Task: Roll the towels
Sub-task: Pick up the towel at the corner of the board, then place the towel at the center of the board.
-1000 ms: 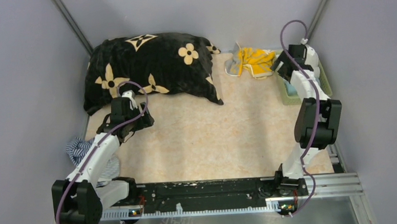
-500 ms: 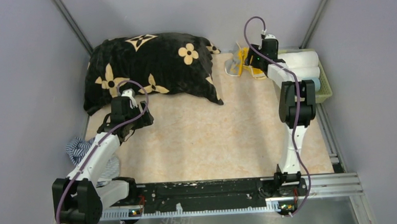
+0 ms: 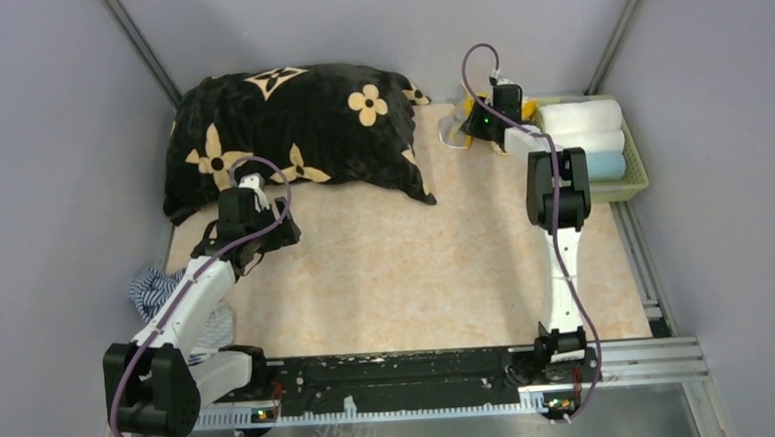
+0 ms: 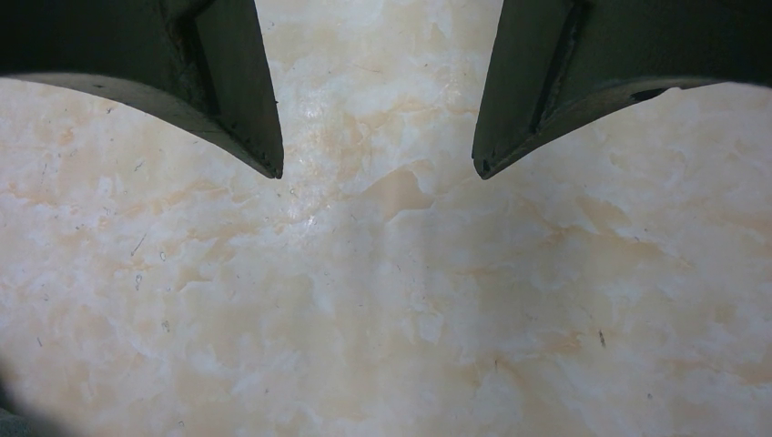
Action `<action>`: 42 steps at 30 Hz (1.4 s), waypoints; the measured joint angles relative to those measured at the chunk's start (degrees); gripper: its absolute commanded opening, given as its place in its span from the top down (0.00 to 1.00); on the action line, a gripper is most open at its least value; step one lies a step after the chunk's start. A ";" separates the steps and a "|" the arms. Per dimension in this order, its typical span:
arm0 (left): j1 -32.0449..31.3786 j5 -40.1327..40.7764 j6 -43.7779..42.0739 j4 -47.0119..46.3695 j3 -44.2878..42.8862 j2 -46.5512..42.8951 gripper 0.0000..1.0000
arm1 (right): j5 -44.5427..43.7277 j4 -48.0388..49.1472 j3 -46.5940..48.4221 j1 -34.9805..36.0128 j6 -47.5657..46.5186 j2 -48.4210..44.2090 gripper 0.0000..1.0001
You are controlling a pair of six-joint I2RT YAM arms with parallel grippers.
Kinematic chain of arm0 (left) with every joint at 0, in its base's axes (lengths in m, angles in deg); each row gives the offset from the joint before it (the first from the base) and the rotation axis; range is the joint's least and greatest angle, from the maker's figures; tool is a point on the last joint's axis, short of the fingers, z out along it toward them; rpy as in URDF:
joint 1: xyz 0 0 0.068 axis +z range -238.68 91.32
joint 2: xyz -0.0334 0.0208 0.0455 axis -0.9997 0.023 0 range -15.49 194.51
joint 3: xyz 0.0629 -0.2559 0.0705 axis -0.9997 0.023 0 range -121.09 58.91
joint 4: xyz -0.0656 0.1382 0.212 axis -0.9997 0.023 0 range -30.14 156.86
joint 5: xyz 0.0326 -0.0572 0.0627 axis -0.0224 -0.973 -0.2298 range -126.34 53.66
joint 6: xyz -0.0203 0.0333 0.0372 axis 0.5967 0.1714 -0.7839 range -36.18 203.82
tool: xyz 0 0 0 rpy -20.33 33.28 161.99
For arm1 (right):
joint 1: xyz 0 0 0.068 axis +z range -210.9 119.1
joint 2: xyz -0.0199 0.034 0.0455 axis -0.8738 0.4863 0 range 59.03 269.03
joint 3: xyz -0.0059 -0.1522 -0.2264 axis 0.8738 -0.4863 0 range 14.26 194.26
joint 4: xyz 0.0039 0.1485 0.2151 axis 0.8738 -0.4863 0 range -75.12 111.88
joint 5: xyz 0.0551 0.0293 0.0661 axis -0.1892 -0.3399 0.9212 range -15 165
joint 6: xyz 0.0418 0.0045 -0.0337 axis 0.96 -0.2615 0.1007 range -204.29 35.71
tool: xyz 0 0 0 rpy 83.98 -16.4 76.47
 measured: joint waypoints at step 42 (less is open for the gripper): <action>0.00 -9.29 -0.20 -2.75 1.05 -8.52 0.18 | 10.19 -19.78 -9.86 32.09 -7.78 -55.71 1.00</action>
